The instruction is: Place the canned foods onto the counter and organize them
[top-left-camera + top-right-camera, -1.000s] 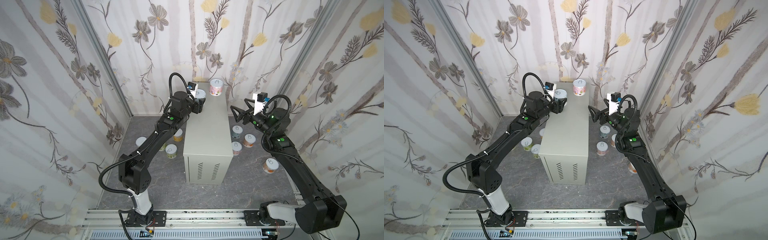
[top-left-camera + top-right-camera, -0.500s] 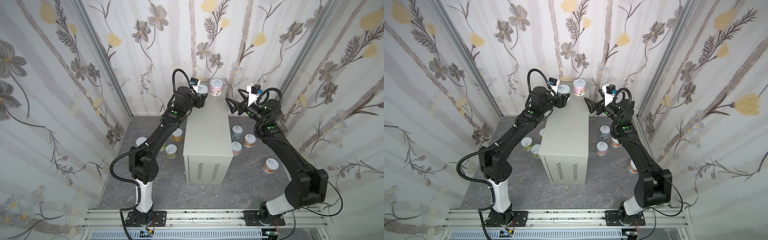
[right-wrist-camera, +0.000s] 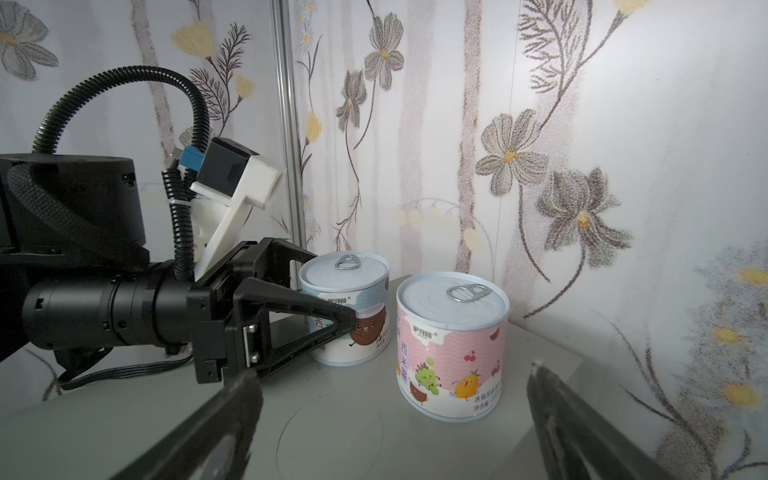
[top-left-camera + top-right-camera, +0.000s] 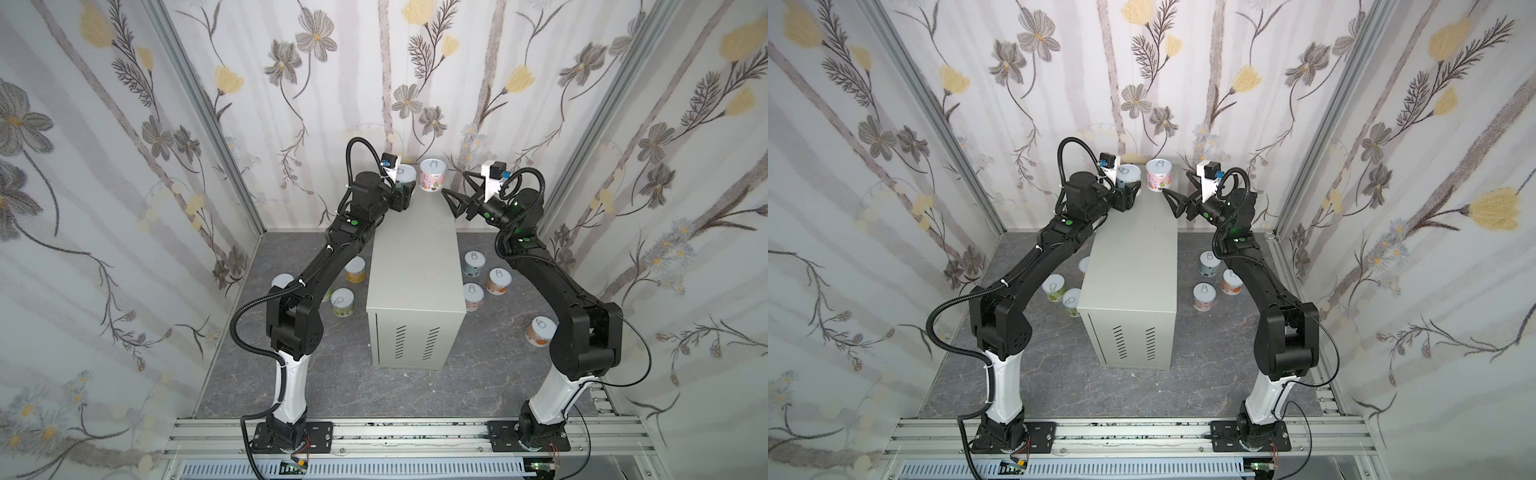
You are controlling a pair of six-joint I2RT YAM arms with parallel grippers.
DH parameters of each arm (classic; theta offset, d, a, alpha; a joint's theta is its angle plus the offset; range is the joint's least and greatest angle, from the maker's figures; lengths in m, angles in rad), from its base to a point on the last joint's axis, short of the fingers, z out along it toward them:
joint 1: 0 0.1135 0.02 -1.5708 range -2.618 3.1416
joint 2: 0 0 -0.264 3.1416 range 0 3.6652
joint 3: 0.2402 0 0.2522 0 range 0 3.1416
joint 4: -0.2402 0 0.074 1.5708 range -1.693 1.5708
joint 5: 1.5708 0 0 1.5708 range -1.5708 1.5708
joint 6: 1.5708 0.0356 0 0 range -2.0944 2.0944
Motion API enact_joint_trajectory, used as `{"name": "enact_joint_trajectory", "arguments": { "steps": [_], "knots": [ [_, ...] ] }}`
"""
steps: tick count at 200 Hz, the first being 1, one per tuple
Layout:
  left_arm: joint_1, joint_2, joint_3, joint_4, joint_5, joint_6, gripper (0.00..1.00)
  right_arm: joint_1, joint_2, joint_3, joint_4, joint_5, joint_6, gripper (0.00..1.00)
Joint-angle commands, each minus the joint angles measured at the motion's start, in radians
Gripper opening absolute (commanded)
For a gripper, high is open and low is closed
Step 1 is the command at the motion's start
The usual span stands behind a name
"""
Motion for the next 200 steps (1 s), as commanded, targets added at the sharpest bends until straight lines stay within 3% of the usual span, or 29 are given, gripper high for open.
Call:
{"name": "enact_joint_trajectory", "arguments": {
  "steps": [1, 154, 200],
  "knots": [
    [0.002, 0.026, 0.012, -0.1, -0.007, 0.034, 0.71, -0.001, 0.04, 0.041, 0.034, -0.054, 0.005, 1.0],
    [0.01, 0.091, 0.086, -0.095, 0.008, 0.025, 0.82, -0.004, 0.193, 0.212, -0.035, -0.091, -0.009, 1.0],
    [0.01, 0.079, 0.087, -0.112, 0.027, 0.032, 0.97, -0.004, 0.235, 0.274, -0.068, -0.106, -0.011, 0.99]
  ]
}}
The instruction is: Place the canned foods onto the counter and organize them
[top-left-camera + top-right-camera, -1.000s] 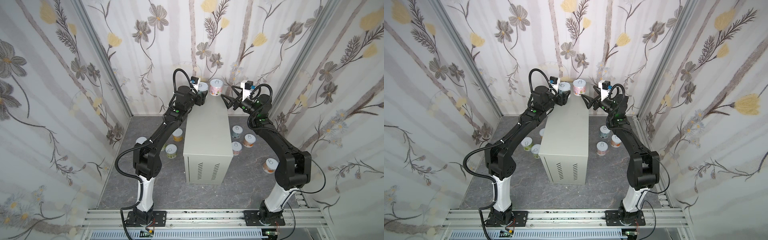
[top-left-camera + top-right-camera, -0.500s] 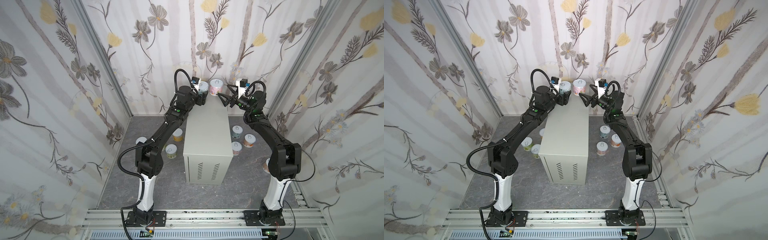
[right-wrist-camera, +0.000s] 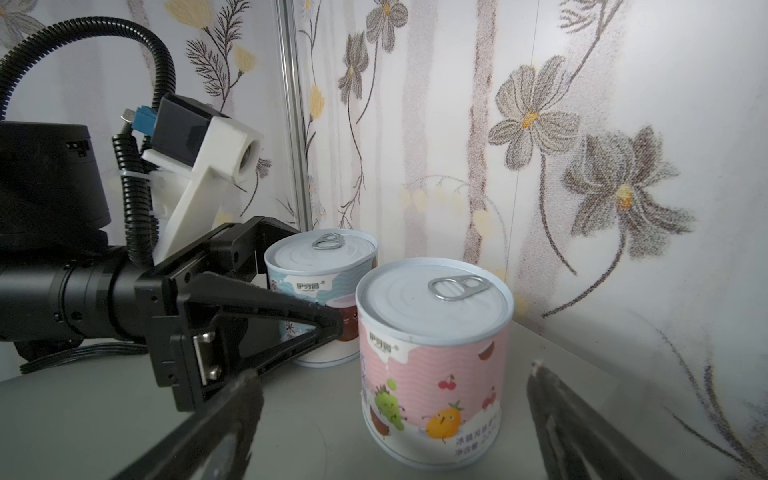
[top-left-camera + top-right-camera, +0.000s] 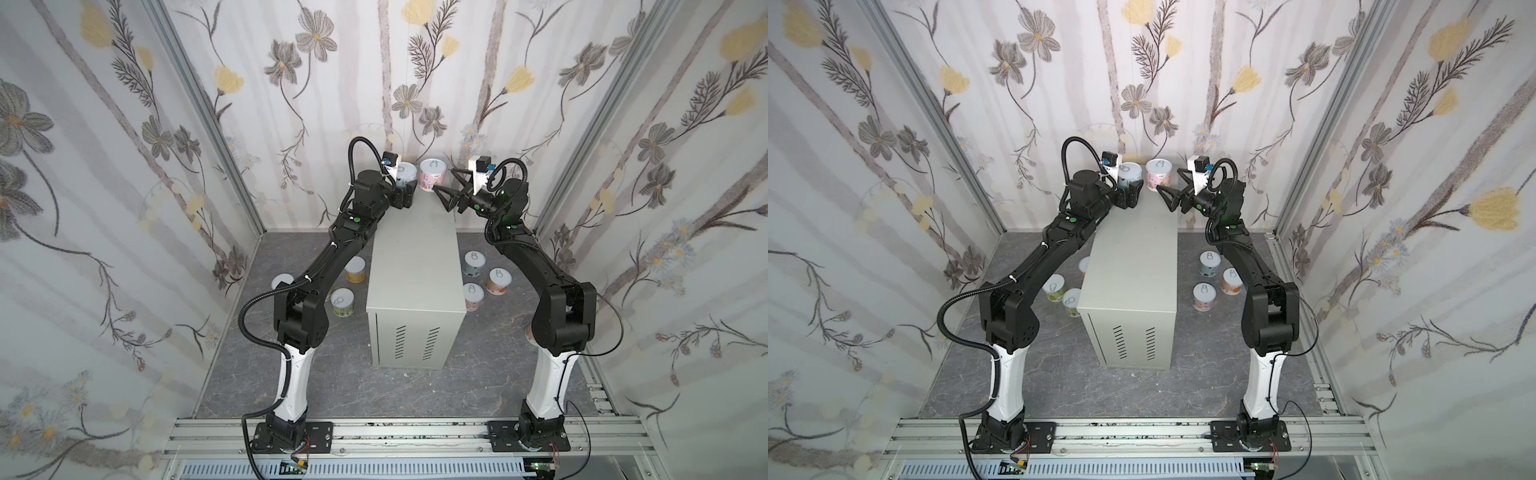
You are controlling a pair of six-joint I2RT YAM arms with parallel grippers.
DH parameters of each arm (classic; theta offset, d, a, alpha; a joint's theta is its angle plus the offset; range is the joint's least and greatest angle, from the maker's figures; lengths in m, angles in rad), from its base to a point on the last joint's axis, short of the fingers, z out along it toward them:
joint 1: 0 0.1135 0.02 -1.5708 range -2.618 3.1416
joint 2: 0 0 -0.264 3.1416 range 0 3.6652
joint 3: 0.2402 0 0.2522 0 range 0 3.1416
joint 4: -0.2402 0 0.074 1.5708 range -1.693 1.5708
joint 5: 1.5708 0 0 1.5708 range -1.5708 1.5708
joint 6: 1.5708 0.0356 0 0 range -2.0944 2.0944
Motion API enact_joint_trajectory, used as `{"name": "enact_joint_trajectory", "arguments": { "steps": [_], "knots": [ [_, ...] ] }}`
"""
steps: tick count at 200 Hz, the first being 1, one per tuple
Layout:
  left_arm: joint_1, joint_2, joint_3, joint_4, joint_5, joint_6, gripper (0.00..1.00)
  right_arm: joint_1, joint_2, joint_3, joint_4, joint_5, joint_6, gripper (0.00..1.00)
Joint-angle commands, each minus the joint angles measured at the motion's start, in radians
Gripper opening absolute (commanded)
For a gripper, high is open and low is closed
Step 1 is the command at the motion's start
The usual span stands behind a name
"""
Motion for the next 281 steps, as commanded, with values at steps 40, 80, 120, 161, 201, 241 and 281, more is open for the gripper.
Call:
{"name": "enact_joint_trajectory", "arguments": {
  "steps": [40, 80, 120, 161, 201, 241, 281],
  "knots": [
    [0.0, -0.022, -0.011, -0.123, 0.034, 0.039, 1.0, -0.001, 0.033, 0.04, 0.009, -0.033, 0.009, 0.99],
    [0.0, -0.047, -0.034, -0.138, 0.032, 0.056, 1.0, -0.001, 0.039, 0.041, 0.007, -0.039, 0.012, 0.99],
    [0.0, -0.09, -0.095, -0.129, 0.022, 0.078, 0.99, 0.0, 0.057, 0.07, -0.012, -0.051, 0.011, 0.97],
    [0.002, -0.123, -0.137, -0.12, 0.065, 0.099, 0.92, 0.005, 0.084, 0.116, -0.04, -0.071, 0.011, 0.96],
    [0.003, -0.127, -0.145, -0.112, 0.038, 0.1, 0.84, 0.007, 0.101, 0.139, -0.054, -0.07, 0.009, 0.95],
    [0.009, -0.112, -0.136, -0.08, 0.033, 0.089, 0.77, 0.007, 0.105, 0.142, -0.056, -0.065, 0.008, 0.95],
    [0.009, -0.08, -0.095, -0.085, 0.029, 0.088, 0.75, 0.008, 0.108, 0.143, -0.066, -0.062, -0.001, 0.94]
  ]
}}
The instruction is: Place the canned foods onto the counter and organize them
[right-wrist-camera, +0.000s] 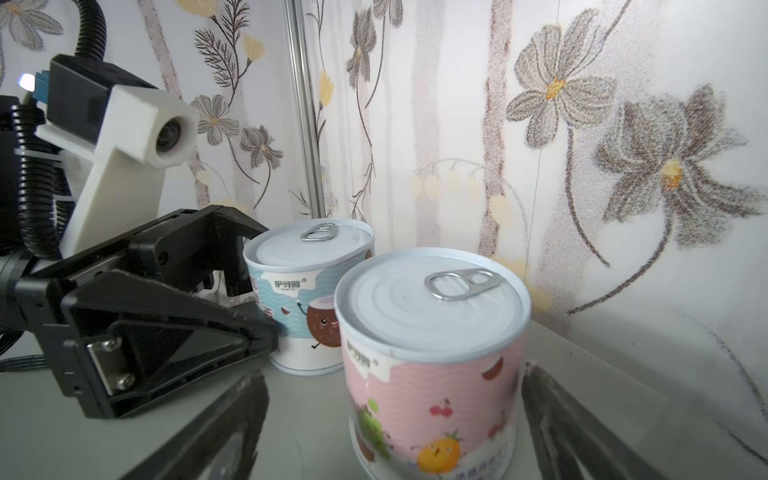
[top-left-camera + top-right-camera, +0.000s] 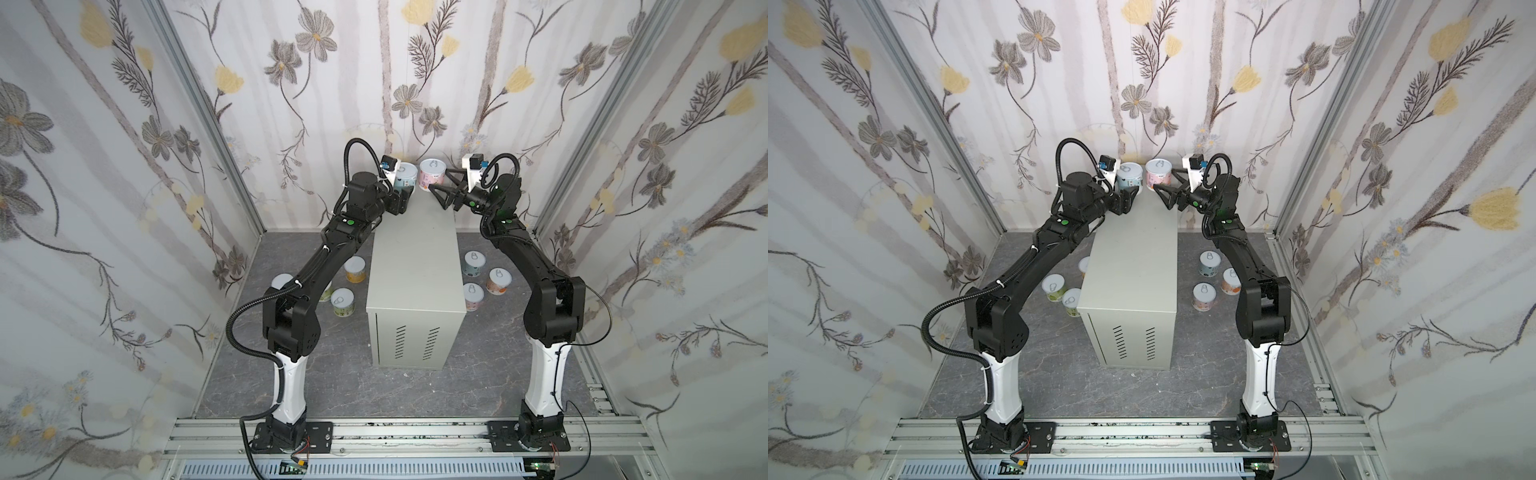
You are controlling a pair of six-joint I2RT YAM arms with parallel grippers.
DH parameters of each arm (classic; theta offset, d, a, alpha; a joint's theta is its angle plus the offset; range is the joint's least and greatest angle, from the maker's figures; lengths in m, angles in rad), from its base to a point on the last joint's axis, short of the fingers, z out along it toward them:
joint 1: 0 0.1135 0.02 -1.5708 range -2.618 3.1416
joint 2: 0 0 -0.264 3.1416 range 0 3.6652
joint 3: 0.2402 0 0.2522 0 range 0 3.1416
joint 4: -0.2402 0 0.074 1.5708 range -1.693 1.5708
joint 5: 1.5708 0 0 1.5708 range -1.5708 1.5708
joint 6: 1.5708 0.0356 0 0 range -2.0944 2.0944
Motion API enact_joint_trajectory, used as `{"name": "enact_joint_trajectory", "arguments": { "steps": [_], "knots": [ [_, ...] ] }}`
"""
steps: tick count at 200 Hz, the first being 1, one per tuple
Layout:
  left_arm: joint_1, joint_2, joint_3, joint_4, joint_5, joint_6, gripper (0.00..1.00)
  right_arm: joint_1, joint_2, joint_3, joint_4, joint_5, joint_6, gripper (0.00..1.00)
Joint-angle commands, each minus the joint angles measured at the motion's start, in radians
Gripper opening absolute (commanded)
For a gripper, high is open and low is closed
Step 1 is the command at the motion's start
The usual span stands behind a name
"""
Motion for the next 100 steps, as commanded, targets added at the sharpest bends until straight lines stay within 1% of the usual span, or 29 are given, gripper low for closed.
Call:
{"name": "enact_joint_trajectory", "arguments": {
  "steps": [1, 100],
  "knots": [
    [0.002, 0.024, 0.017, -0.045, -0.011, 0.037, 0.75, 0.002, 0.009, 0.009, 0.004, -0.009, -0.016, 0.94],
    [0.003, 0.061, 0.054, -0.022, 0.013, 0.029, 0.73, 0.001, 0.013, 0.009, -0.003, -0.015, -0.018, 0.92]
  ]
}}
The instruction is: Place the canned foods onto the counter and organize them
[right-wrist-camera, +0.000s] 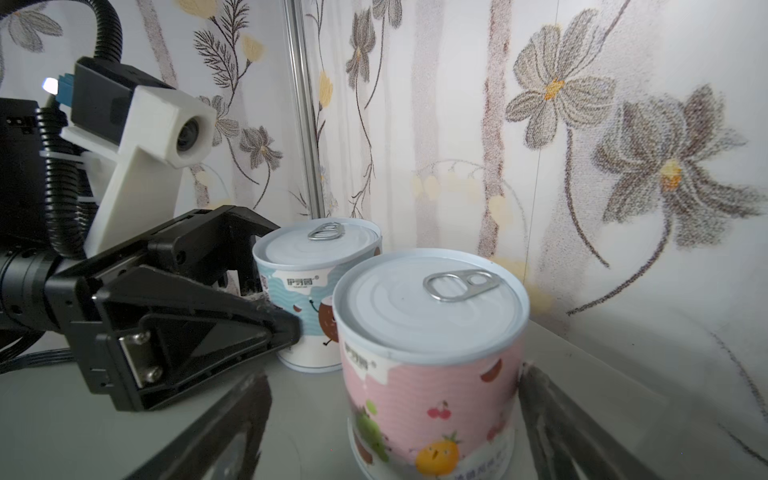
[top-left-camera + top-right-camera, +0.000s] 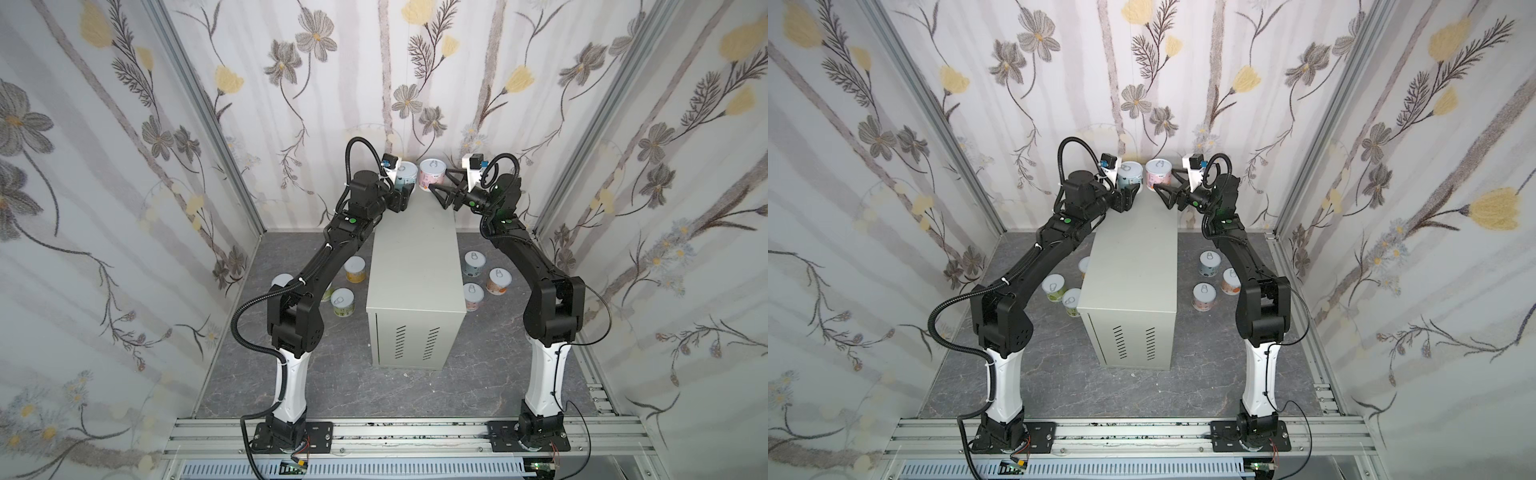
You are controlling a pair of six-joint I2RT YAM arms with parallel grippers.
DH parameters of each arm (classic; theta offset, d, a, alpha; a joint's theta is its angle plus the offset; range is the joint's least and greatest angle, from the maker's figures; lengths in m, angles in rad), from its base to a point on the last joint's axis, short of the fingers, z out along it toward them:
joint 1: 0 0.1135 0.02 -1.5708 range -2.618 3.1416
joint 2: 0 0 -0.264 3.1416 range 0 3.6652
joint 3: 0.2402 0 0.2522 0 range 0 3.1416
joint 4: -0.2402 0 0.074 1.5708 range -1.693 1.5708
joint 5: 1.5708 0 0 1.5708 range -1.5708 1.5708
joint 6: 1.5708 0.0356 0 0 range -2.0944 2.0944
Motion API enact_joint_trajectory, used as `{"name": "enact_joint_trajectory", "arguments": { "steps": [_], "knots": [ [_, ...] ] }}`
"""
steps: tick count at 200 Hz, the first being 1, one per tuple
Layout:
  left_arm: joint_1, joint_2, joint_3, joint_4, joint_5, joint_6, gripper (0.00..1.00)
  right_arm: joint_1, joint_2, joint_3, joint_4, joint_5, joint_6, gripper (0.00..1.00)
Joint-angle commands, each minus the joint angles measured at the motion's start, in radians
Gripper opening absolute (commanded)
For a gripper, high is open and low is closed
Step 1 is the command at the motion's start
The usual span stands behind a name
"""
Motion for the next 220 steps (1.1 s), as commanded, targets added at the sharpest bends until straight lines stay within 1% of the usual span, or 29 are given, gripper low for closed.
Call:
{"name": "enact_joint_trajectory", "arguments": {
  "steps": [1, 122, 148, 220],
  "knots": [
    [0.001, 0.019, 0.007, -0.035, 0.01, 0.034, 0.73, 0.0, 0.009, 0.005, -0.003, -0.015, -0.018, 0.92],
    [0.001, 0.05, 0.033, -0.021, 0.026, 0.023, 0.74, 0.0, 0.018, 0.004, -0.023, -0.025, -0.03, 0.89],
    [0.003, 0.051, 0.033, -0.021, 0.017, 0.024, 0.74, 0.0, 0.019, 0.004, -0.023, -0.029, -0.03, 0.87],
    [0.003, 0.059, 0.043, -0.018, 0.009, 0.022, 0.74, 0.0, 0.021, 0.005, -0.034, -0.035, -0.032, 0.87]
  ]
}}
